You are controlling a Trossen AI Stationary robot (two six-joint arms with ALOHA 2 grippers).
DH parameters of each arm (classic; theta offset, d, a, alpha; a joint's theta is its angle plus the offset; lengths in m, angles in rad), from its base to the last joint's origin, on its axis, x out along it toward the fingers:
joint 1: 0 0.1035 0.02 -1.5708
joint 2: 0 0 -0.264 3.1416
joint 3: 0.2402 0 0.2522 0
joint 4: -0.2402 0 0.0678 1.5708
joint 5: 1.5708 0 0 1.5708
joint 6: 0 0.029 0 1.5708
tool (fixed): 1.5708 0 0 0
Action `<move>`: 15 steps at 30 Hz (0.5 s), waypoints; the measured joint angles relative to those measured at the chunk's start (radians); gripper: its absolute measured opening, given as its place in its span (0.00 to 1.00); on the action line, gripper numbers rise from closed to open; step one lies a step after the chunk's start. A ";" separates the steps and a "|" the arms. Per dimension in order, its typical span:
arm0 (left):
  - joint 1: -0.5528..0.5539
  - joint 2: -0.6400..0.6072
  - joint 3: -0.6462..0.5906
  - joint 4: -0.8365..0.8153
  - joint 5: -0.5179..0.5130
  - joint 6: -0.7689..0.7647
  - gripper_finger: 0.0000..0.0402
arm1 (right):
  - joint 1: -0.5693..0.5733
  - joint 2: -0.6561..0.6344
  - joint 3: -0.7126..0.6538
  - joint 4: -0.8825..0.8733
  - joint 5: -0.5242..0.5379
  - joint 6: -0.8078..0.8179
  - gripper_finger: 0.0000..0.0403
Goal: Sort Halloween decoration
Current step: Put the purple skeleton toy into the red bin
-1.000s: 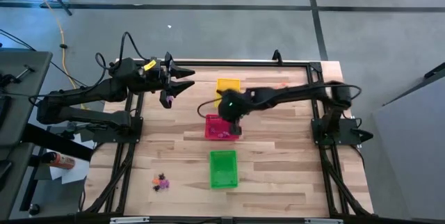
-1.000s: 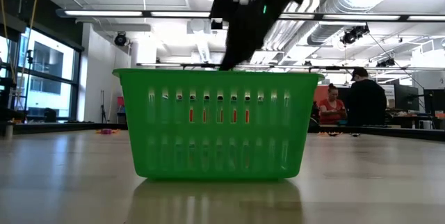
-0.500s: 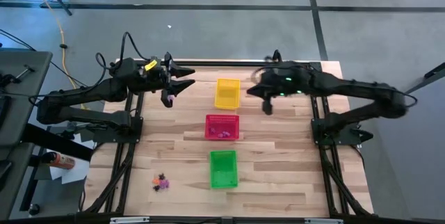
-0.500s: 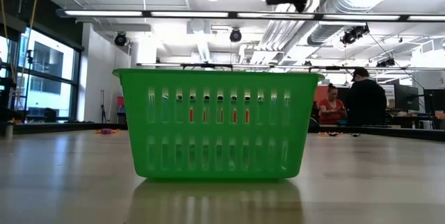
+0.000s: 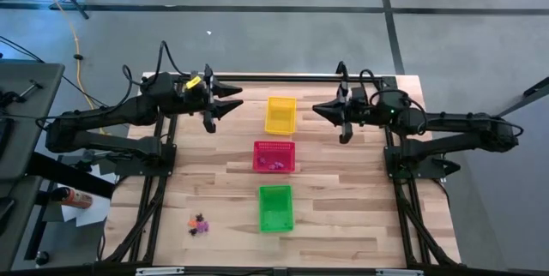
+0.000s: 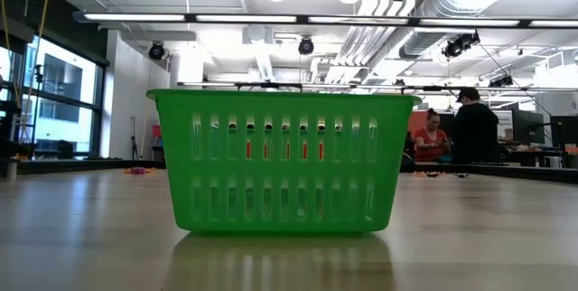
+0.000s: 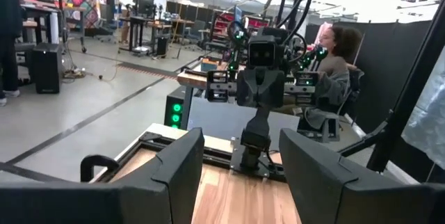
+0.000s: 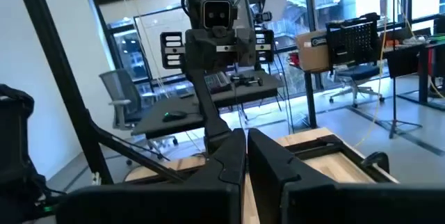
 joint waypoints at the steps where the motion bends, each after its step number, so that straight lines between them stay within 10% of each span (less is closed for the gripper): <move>1: 0.000 0.000 0.000 0.000 0.000 0.000 0.44 | 0.000 0.003 0.006 0.000 0.000 -0.002 0.03; 15: 0.000 0.000 0.000 0.004 0.002 0.000 0.44 | 0.000 0.005 0.013 -0.002 0.000 -0.027 0.03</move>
